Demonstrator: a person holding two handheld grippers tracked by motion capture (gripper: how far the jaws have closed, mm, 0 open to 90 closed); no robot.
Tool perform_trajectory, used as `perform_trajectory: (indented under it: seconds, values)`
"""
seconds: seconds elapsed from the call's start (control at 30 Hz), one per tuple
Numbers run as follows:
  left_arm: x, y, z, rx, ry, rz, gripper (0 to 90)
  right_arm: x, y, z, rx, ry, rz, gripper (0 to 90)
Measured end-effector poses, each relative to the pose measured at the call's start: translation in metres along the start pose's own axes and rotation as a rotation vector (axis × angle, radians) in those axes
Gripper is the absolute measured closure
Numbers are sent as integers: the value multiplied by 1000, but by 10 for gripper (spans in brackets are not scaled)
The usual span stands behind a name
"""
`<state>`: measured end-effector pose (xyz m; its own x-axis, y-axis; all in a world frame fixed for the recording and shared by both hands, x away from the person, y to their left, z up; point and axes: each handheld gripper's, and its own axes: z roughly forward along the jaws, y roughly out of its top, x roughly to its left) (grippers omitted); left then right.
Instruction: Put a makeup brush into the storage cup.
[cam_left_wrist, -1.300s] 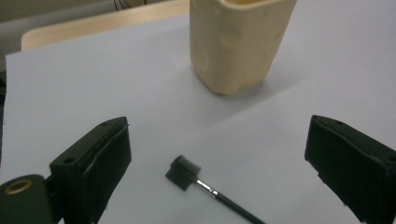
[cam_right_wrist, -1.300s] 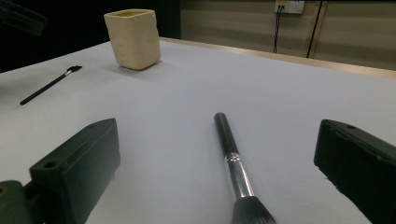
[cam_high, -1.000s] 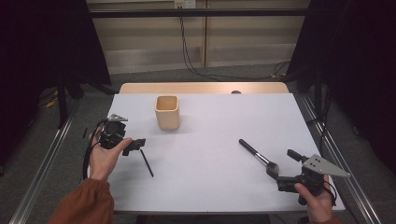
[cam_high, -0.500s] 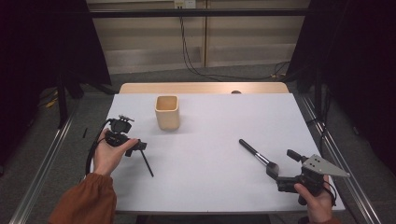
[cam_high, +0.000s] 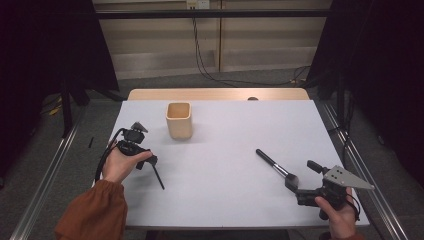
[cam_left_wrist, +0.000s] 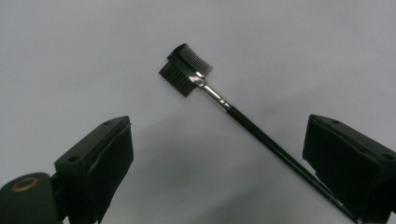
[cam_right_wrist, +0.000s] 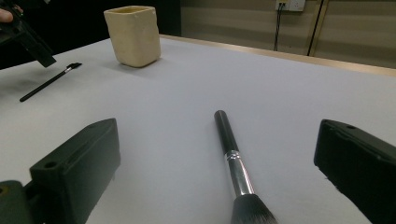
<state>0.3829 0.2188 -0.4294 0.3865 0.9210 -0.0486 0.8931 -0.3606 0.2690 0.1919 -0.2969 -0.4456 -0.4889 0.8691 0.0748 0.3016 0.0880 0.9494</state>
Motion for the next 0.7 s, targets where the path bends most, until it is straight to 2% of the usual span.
perform_trajectory:
  seconds: [0.1, 0.3, 0.33, 0.53, 0.67, 0.7]
  values:
    - [-1, 2, 3, 5, 22, -32, 131, 0, 0, 0, 2, 1, -1, 0]
    - [-4, 4, 5, 42, 7, -42, 166, 0, 0, 0, 2, 0, -1, 0]
    - [-5, 5, 6, 46, 9, -58, 172, 0, 0, 0, 2, 0, -1, 0]
    - [-9, 8, 13, 96, -4, -88, 256, 0, 0, 0, 3, 0, -2, 0]
    - [-12, 9, 16, 113, -1, -75, 318, 0, 0, 0, 6, 3, -4, 0]
    - [-13, 9, 17, 140, 9, -60, 313, 0, 0, 0, 7, 4, -5, 0]
